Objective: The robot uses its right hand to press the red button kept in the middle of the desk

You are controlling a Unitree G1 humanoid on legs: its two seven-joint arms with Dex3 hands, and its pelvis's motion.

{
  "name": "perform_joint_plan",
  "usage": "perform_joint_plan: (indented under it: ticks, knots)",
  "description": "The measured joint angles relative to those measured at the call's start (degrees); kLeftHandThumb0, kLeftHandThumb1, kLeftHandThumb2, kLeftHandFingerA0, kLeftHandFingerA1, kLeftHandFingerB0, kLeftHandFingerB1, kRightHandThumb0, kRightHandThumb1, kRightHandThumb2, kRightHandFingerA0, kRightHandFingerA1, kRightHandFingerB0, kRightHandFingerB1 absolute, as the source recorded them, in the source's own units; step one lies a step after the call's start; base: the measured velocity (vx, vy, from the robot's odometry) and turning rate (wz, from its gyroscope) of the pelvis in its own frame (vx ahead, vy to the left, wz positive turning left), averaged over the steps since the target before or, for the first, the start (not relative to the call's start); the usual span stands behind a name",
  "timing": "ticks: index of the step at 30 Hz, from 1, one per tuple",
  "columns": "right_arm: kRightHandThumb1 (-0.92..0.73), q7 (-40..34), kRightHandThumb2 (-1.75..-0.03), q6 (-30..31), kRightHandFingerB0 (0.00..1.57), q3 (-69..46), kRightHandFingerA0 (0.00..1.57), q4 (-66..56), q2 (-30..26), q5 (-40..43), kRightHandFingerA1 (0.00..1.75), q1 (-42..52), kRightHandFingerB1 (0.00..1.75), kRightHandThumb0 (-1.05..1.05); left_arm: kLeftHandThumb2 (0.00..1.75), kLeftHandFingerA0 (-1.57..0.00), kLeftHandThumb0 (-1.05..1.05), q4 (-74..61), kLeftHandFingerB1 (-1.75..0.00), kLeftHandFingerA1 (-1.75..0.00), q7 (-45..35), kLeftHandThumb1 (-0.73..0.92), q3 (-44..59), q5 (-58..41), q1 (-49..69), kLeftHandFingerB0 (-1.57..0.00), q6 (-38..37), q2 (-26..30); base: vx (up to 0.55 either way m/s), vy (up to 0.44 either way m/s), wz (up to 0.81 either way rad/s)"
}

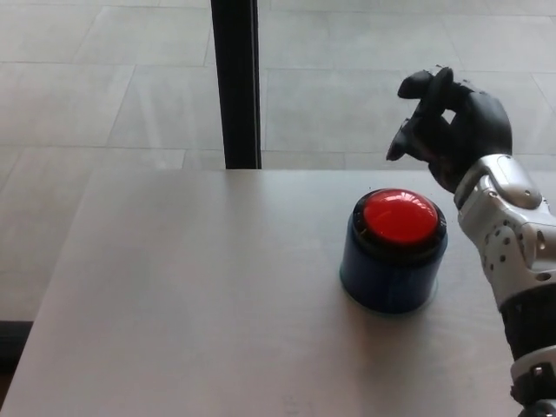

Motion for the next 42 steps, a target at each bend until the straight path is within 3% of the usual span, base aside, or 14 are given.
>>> perform_joint_plan:
  ticks: [3,4,5,6,13,14,16,35,36,37,39,40,41,42]
  knots:
    - [-0.5,-0.2,-1.28,-0.4,0.76,0.5,0.95,0.4,0.8,-0.9,1.75,0.2,1.6,-0.2,1.19,-0.36,-0.72,0.0,-0.87,-1.17,0.0,0.92,-0.1,0.0,0.0,-0.21,0.0,0.0,0.0,0.0,0.0]
    - [-0.51,-0.2,-1.27,-0.6,0.75,0.6,0.94,0.5,1.0,-1.3,1.75,0.3,1.61,-0.2,1.29,-0.52,-0.73,0.0,-0.78,-0.97,0.0,0.92,-0.1,-0.1,0.0,-0.3,0.0,0.0,0.0,0.0,0.0]
    - [-0.51,-0.2,-1.27,-0.8,0.75,0.9,0.94,0.6,1.1,-1.7,1.75,0.4,1.61,-0.2,1.29,-0.52,-0.73,0.1,-0.78,-0.97,0.0,0.92,-0.1,-0.1,0.0,-0.3,0.0,0.0,0.0,0.0,0.0]
    - [-0.51,-0.2,-1.26,-0.9,0.75,1.2,0.94,0.6,1.2,-2.1,1.75,0.7,1.62,-0.2,1.19,-0.38,-0.72,0.1,-0.9,-1.21,0.0,0.92,-0.1,-0.1,0.0,-0.23,0.0,0.0,0.0,0.0,0.0]
    - [-0.49,0.3,-1.29,-1.6,0.76,2.3,0.95,1.8,1.4,-4.2,1.75,1.8,1.63,-0.2,1.17,-0.31,-0.75,0.0,-0.89,-1.17,-0.1,0.92,0.3,-0.5,0.0,-0.2,0.0,0.0,0.0,0.0,0.0]
    - [-0.5,0.4,-1.26,-1.8,0.76,2.4,0.94,2.0,1.4,-4.5,1.75,1.9,1.62,-0.22,1.28,-0.48,-0.75,0.0,-0.76,-0.96,-0.1,0.92,0.4,-0.6,0.0,-0.26,0.0,0.0,0.0,0.0,0.0]
    - [-0.48,0.6,-1.27,-2.2,0.77,2.4,0.93,2.3,1.4,-4.8,1.75,2.2,1.62,-0.21,1.17,-0.33,-0.74,0.1,-0.9,-1.2,-0.2,0.92,0.3,-0.7,0.0,-0.2,0.0,0.0,0.0,0.0,0.0]
    - [-0.5,1.2,-1.27,-7.9,0.77,2.3,0.97,4.4,2.6,-6.9,1.75,6.0,1.62,-0.19,1.18,-0.37,-0.73,0.1,-0.91,-1.23,0.0,0.92,-1.2,-0.6,-0.9,-0.23,0.0,0.0,0.0,0.0,0.0]
    - [-0.5,1.2,-1.27,-8.3,0.78,2.5,0.97,4.5,2.7,-7.1,1.75,6.3,1.62,-0.19,1.28,-0.49,-0.75,0.1,-0.77,-0.97,0.0,0.92,-1.2,-0.6,-1.0,-0.28,0.0,0.0,0.0,0.0,0.0]
    - [-0.5,1.2,-1.27,-8.8,0.79,2.7,0.99,4.6,2.7,-7.2,1.75,6.5,1.61,-0.2,1.19,-0.34,-0.74,0.1,-0.89,-1.2,0.0,0.92,-1.2,-0.6,-1.0,-0.2,0.0,0.0,0.0,0.0,0.0]
    - [-0.51,1.2,-1.25,-10.0,0.8,3.2,0.99,5.1,2.5,-7.6,1.75,7.1,1.6,-0.21,1.18,-0.34,-0.74,0.1,-0.88,-1.2,0.0,0.92,-1.1,-0.7,-1.2,-0.2,0.0,0.0,0.0,0.0,0.0]
    - [-0.5,1.2,-1.26,-10.4,0.78,3.4,0.97,5.4,2.4,-7.9,1.75,7.2,1.6,-0.21,1.24,-0.53,-0.74,0.1,-0.8,-0.99,0.0,0.92,-1.1,-0.7,-1.3,-0.33,0.0,0.1,0.0,0.0,0.0]
    - [-0.49,1.2,-1.25,-10.7,0.8,3.7,0.99,5.8,2.2,-8.2,1.75,7.3,1.58,-0.2,1.16,-0.41,-0.73,0.1,-0.91,-1.21,0.0,0.92,-1.1,-0.7,-1.3,-0.25,0.0,0.1,0.0,0.0,0.0]
    - [-0.51,1.2,-1.24,-11.2,0.8,4.6,0.98,6.1,1.6,-8.8,1.75,7.4,1.58,-0.19,1.17,-0.4,-0.73,0.1,-0.93,-1.21,0.1,0.92,-1.2,-0.7,-1.4,-0.27,0.0,0.2,0.0,0.0,0.0]
